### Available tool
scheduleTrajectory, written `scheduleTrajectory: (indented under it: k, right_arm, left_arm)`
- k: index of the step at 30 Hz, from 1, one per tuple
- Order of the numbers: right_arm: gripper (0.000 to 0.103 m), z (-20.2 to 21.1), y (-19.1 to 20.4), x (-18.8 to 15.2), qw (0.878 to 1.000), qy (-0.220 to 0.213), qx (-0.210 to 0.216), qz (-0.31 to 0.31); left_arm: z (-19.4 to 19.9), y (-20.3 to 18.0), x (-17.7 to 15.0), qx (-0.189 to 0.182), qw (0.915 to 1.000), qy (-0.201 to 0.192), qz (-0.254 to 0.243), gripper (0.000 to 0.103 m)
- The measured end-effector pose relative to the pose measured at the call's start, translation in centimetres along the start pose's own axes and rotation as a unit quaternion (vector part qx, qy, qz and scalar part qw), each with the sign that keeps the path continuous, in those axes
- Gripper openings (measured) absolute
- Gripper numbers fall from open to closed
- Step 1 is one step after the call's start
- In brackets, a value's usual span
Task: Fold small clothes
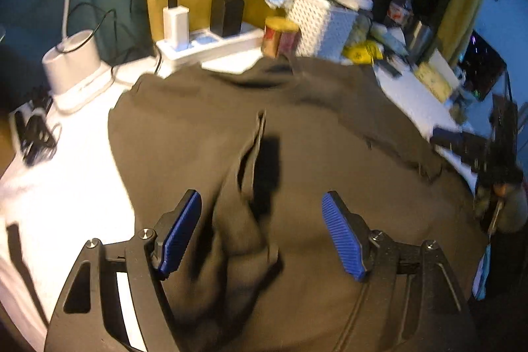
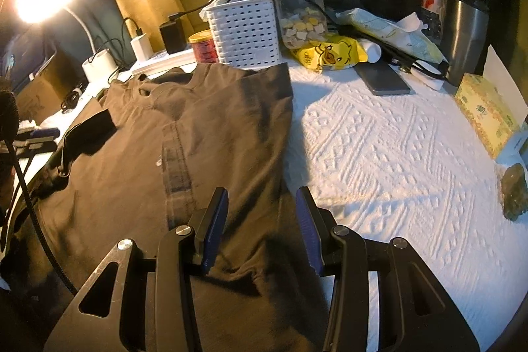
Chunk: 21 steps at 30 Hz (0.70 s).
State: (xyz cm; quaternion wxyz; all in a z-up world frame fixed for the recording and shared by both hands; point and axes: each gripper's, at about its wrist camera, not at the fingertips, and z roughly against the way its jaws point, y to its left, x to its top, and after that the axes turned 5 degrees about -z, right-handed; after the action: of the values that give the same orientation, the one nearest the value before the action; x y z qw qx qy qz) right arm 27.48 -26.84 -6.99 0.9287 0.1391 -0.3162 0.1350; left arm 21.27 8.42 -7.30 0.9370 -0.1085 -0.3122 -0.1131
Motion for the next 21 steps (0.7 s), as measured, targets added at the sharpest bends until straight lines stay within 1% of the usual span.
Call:
scheduleTrajectory:
  k: [3, 5, 6, 7, 8, 9, 10, 11, 12, 15, 17, 19, 21]
  right_arm:
    - [0.045, 0.1, 0.6, -0.4, 1.0, 0.004, 0.006, 0.004]
    - [0.045, 0.0, 1.1, -0.6, 1.0, 0.007, 0.01, 0.008]
    - [0.045, 0.0, 1.4, -0.8, 1.0, 0.01, 0.013, 0.01]
    - [0.045, 0.0, 1.5, -0.9, 1.0, 0.012, 0.015, 0.011]
    - [0.045, 0.0, 1.6, -1.0, 1.0, 0.014, 0.015, 0.011]
    - [0.045, 0.0, 1.7, -1.1, 1.0, 0.015, 0.015, 0.012]
    - [0.045, 0.0, 1.8, -1.3, 1.0, 0.015, 0.014, 0.011]
    - [0.045, 0.1, 1.8, -1.4, 1.0, 0.016, 0.014, 0.011]
    - [0.045, 0.2, 1.8, -1.4, 1.0, 0.016, 0.012, 0.011]
    - [0.045, 0.6, 1.7, -1.6, 1.0, 0.015, 0.011, 0.014]
    - [0.045, 0.8, 1.9, -1.7, 1.0, 0.016, 0.013, 0.02]
    - [0.045, 0.8, 2.3, -1.9, 0.999, 0.02, 0.021, 0.026]
    - [0.045, 0.5, 2.9, -2.2, 0.998, 0.028, 0.041, 0.031]
  left_arm:
    - [-0.2, -0.6, -2.0, 0.005, 0.9996, 0.019, -0.021, 0.075]
    - [-0.6, -0.8, -2.8, 0.001, 0.9994, 0.025, -0.025, 0.061]
    - [-0.9, -0.8, -3.0, -0.002, 0.9992, 0.03, -0.027, 0.05]
    - [-1.3, -0.9, -3.4, 0.0, 0.999, 0.033, -0.031, 0.047]
    - [-1.7, -0.9, -3.6, 0.004, 0.9988, 0.035, -0.035, 0.045]
    - [-1.8, -1.0, -3.7, 0.008, 0.9987, 0.03, -0.04, 0.04]
    - [-1.8, -1.0, -3.8, 0.011, 0.9987, 0.025, -0.042, 0.03]
    - [-1.8, -0.9, -3.7, 0.012, 0.9987, 0.024, -0.043, 0.022]
    - [-1.6, -0.9, -3.7, 0.01, 0.9988, 0.023, -0.043, 0.007]
    - [-0.8, -1.5, -3.7, 0.007, 0.9984, 0.01, -0.055, 0.005]
    - [-0.2, -2.0, -3.8, -0.009, 0.998, 0.004, -0.062, 0.005]
    - [0.1, -2.5, -4.2, -0.021, 0.9971, 0.01, -0.072, 0.005]
    - [-0.1, -2.9, -4.6, -0.027, 0.9961, 0.02, -0.082, 0.005]
